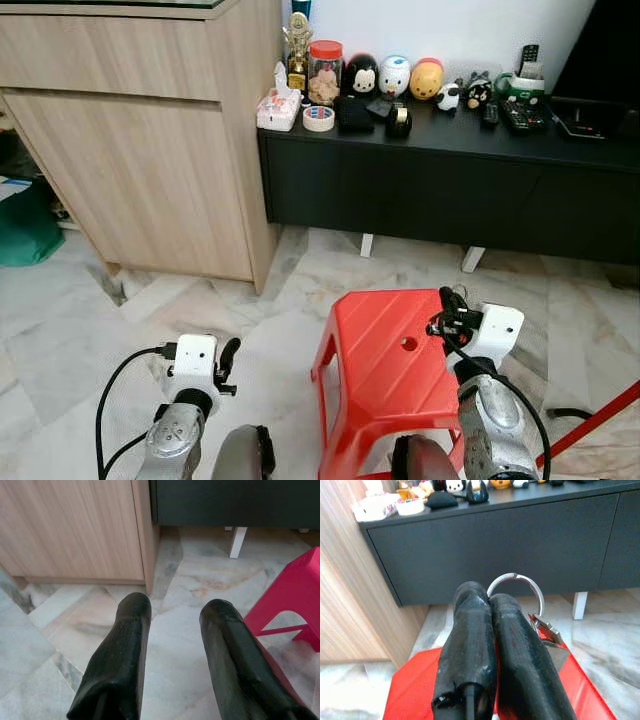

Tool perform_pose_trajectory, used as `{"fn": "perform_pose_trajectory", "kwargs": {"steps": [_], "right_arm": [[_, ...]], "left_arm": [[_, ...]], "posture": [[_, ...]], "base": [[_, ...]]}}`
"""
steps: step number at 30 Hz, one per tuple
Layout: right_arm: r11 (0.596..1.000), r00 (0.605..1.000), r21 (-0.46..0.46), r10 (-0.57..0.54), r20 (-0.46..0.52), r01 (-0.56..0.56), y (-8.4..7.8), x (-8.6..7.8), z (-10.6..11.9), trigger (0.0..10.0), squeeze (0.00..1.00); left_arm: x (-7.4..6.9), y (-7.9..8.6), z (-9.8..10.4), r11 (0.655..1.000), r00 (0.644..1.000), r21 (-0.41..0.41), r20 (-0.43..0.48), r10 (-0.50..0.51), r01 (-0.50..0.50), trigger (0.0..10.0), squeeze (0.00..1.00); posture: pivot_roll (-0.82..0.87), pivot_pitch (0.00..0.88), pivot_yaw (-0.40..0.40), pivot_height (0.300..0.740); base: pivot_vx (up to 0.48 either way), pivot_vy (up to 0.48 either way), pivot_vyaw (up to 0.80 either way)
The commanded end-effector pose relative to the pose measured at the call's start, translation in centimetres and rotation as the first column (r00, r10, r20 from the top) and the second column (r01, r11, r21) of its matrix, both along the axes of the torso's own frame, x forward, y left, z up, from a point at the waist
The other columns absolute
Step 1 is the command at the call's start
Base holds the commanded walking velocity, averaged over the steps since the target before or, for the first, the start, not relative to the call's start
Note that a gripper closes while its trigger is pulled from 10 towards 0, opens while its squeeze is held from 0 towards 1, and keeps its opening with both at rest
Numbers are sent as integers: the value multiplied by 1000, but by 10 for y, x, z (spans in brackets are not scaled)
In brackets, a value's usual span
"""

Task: Hang keys on a hook

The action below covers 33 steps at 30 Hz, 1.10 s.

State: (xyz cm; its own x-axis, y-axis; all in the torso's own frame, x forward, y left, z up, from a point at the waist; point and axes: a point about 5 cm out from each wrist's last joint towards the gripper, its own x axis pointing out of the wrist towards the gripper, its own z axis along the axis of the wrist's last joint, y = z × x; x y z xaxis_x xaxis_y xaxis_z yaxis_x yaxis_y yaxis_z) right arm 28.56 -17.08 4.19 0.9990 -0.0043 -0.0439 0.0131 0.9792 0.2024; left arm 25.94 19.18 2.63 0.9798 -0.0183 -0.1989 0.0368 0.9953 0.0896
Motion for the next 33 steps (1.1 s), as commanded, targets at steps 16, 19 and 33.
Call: {"fn": "perform_pose_trajectory", "kwargs": {"steps": [16, 19, 33], "right_arm": [[999, 1000, -44, -9, 1, 9, -2, 1, 2, 10000, 0], [999, 1000, -46, -15, -2, 14, -2, 2, 1, 10000, 0], [997, 998, -68, -30, -51, 27, -1, 2, -5, 10000, 0]], "left_arm": [[0, 9, -3, 1000, 1000, 30, -3, -1, 1, 10000, 0], [-2, 27, -7, 998, 998, 48, -30, 50, -48, 10000, 0], [-40, 59, -45, 986, 966, 101, -211, 148, -129, 10000, 0]], "posture": [[10, 0, -28, 718], [15, 0, -27, 738], [17, 0, -26, 740]], "base": [[0, 0, 0], [0, 0, 0], [0, 0, 0]]}}
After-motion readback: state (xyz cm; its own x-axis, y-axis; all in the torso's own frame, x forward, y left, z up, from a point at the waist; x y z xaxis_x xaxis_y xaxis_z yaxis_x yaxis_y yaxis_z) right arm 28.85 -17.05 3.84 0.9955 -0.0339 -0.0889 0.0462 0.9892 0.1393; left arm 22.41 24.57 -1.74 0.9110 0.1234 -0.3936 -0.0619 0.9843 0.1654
